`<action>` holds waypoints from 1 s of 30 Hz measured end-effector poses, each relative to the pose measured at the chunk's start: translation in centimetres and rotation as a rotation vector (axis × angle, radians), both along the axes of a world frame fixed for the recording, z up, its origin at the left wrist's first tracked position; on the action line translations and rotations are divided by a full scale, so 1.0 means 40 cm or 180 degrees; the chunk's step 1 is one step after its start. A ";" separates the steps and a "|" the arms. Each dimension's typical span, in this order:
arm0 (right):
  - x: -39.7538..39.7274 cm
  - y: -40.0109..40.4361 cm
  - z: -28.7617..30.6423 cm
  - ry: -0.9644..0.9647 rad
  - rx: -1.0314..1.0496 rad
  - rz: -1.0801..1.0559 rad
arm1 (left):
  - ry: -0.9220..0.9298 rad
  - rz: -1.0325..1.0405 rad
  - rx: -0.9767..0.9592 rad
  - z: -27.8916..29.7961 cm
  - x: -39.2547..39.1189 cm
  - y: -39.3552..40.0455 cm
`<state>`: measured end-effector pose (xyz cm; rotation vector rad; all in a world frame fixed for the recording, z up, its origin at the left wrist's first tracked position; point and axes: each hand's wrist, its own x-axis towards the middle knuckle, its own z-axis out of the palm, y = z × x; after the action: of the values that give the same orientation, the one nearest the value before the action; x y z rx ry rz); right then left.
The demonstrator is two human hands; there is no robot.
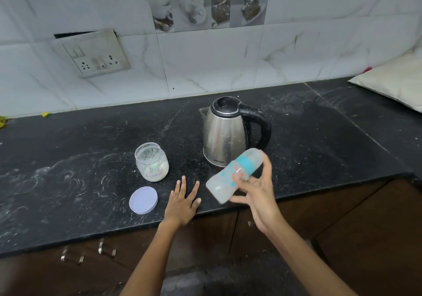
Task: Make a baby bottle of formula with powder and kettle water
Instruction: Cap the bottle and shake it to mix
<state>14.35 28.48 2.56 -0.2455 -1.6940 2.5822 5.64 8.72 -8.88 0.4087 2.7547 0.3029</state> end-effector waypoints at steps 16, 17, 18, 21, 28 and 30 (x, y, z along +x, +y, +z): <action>-0.029 0.000 0.004 0.0123 0.0206 0.0269 | -0.0074 0.0053 -0.0122 -0.002 -0.002 0.004; -0.042 0.010 0.007 0.0130 0.0068 0.0050 | -0.0066 0.0104 -0.0058 0.001 -0.001 0.008; -0.049 0.014 0.011 0.0104 0.0029 -0.0005 | -0.0067 0.0134 -0.0035 0.002 0.001 0.010; -0.041 0.003 -0.016 -0.0063 0.0504 0.0641 | -0.0096 0.0068 -0.0173 0.001 -0.001 0.008; -0.051 -0.004 -0.019 -0.0045 0.0382 0.0481 | -0.0043 0.0105 -0.0173 -0.002 0.002 0.010; -0.037 -0.017 -0.034 -0.0100 0.0708 0.0873 | -0.0059 0.0022 -0.0298 -0.005 -0.001 0.009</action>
<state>12.87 27.80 1.20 -0.0470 -2.1426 2.5434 5.60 9.09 -9.08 0.3704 2.7400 0.1778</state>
